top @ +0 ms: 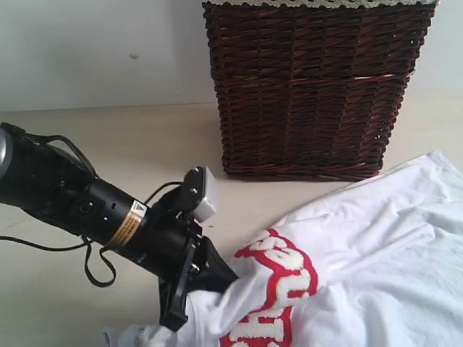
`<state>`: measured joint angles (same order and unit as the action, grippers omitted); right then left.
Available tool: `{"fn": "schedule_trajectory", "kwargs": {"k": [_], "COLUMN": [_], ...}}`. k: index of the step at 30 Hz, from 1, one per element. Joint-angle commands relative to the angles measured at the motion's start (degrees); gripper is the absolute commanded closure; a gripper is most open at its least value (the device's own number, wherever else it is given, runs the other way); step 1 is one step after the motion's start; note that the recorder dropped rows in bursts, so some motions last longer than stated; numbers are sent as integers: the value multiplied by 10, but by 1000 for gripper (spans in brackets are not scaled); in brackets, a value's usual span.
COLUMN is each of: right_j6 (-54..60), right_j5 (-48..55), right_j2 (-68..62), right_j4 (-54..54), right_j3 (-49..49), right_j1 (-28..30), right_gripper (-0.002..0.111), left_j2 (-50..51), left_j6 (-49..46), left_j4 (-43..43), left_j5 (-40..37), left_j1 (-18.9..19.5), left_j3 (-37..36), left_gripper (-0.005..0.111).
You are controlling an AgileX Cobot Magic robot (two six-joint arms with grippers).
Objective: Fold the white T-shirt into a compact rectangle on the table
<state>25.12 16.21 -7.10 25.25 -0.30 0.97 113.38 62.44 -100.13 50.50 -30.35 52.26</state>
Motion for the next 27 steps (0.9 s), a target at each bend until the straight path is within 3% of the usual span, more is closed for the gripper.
{"fn": "schedule_trajectory", "kwargs": {"k": [1, 8, 11, 14, 16, 19, 23, 27], "right_j6": [2, 2, 2, 2, 2, 2, 2, 2], "right_j5": [-2, -2, -2, -2, -2, -2, -2, -2], "right_j2": [4, 4, 4, 4, 4, 4, 4, 4], "right_j4": [1, 1, 1, 1, 1, 1, 1, 1], "right_j3": [3, 3, 3, 3, 3, 3, 3, 3], "right_j1": [0, 0, 0, 0, 0, 0, 0, 0], "right_gripper": [79, 79, 79, 79, 79, 79, 79, 79], "left_j2": [-4, -4, -4, -12, -32, -85, -134, -106], "left_j6": [5, 7, 1, -5, -6, 12, 68, 100], "left_j4": [2, 2, 2, 6, 18, 19, 19, 14], "left_j5": [75, 32, 10, 2, 3, -11, -63, -63], "left_j1": [-56, -175, -206, -209, -192, -135, -28, 62], "left_j3": [-17, -44, -47, -47, -38, -4, 40, 14], "left_gripper": [107, 107, 107, 107, 107, 107, 107, 107]}}
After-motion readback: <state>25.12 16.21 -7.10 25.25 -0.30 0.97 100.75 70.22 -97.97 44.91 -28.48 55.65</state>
